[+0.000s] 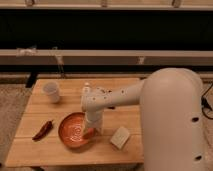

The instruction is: Pick up the ceramic bowl

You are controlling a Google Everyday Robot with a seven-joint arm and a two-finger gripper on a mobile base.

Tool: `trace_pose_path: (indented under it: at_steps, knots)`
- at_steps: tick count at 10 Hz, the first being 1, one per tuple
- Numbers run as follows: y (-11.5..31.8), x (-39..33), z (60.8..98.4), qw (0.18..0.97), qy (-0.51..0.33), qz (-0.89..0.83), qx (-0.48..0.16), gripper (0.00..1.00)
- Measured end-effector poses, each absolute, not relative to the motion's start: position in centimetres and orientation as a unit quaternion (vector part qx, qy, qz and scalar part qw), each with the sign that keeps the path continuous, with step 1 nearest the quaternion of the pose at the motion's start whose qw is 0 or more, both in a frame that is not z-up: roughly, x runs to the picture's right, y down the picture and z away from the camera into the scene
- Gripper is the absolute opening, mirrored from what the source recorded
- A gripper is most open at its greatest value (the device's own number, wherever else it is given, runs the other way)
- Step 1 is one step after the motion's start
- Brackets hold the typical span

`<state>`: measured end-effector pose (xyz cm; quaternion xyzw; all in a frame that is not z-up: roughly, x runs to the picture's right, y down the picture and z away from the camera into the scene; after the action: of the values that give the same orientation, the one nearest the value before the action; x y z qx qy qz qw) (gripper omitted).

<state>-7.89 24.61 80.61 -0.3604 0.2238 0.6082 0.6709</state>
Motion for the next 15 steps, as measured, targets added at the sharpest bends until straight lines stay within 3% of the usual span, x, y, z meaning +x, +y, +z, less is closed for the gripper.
trace_pose_path:
  at_steps: [4,6,15]
  knots:
    - [23.1,-7.7,79.6,0.667,0.197,0.625,-0.354,0.11]
    - [21.8,-7.5,78.8,0.665,0.178,0.638,-0.346,0.00]
    - [14.7,-7.9,74.4,0.650,0.066,0.680,-0.333,0.00]
